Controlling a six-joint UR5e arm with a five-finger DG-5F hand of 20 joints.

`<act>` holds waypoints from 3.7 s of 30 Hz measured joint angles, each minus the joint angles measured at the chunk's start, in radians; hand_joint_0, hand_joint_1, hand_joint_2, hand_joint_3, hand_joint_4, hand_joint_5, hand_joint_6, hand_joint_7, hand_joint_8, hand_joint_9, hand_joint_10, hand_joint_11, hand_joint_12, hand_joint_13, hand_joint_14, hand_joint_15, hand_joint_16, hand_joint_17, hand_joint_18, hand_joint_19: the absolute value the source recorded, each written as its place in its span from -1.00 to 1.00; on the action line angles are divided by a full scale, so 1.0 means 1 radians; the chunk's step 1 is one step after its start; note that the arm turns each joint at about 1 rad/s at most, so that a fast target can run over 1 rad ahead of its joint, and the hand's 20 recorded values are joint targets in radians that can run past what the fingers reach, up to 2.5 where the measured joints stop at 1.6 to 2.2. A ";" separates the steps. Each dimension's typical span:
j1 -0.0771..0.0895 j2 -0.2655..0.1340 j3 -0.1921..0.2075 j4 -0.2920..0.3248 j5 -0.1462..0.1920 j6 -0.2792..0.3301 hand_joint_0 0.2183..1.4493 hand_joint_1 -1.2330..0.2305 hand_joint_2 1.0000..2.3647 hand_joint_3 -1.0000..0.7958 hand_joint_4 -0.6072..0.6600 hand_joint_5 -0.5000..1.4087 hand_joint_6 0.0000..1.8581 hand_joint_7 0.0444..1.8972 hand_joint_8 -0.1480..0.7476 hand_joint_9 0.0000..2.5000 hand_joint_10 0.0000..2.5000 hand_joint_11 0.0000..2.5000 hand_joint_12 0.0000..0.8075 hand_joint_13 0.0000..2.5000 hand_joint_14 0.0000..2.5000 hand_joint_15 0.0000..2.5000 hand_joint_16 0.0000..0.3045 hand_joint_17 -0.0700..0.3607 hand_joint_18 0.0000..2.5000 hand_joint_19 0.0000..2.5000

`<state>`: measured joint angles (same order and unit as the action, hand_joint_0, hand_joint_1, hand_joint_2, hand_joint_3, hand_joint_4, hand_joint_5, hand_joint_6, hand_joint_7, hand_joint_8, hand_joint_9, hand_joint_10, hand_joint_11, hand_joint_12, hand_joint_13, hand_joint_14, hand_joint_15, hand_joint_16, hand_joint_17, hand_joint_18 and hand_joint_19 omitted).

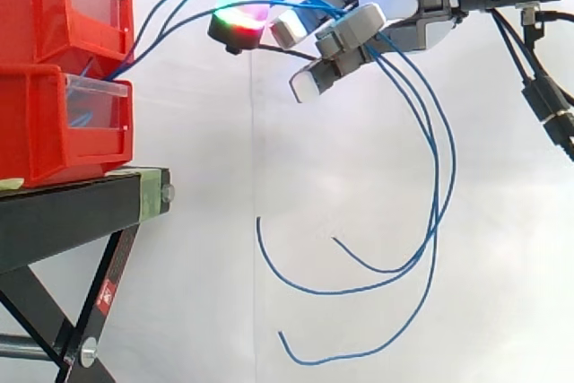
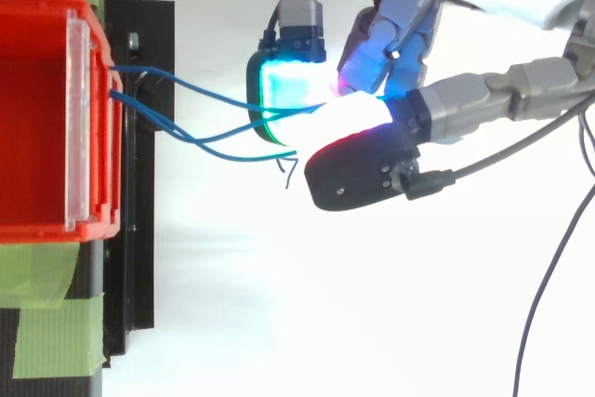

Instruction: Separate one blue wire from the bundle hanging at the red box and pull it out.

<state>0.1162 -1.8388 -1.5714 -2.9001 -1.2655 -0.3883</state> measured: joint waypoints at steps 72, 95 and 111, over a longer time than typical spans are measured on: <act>-0.001 0.000 0.000 -0.001 0.000 0.000 -0.46 0.01 -0.99 -0.37 0.29 -0.59 -0.08 0.11 0.30 0.12 -0.98 -0.32 0.17 0.31 -0.99 0.07 -0.68 -0.16 -0.16 -0.57; 0.000 0.000 0.000 -0.002 0.000 0.000 -0.44 -0.19 -0.98 0.01 0.15 -0.52 -0.14 0.16 0.34 0.27 -0.98 -0.36 0.37 0.40 -0.99 0.00 -0.62 -0.06 -0.04 -0.64; 0.000 0.000 0.000 -0.010 -0.001 0.000 -0.52 -0.46 -0.98 -0.05 0.34 -0.64 -0.06 0.04 0.34 -0.05 -0.98 -0.32 0.39 0.17 -0.99 0.00 -0.52 0.08 -0.29 -0.65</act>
<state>0.1166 -1.8383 -1.5711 -2.9105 -1.2667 -0.3881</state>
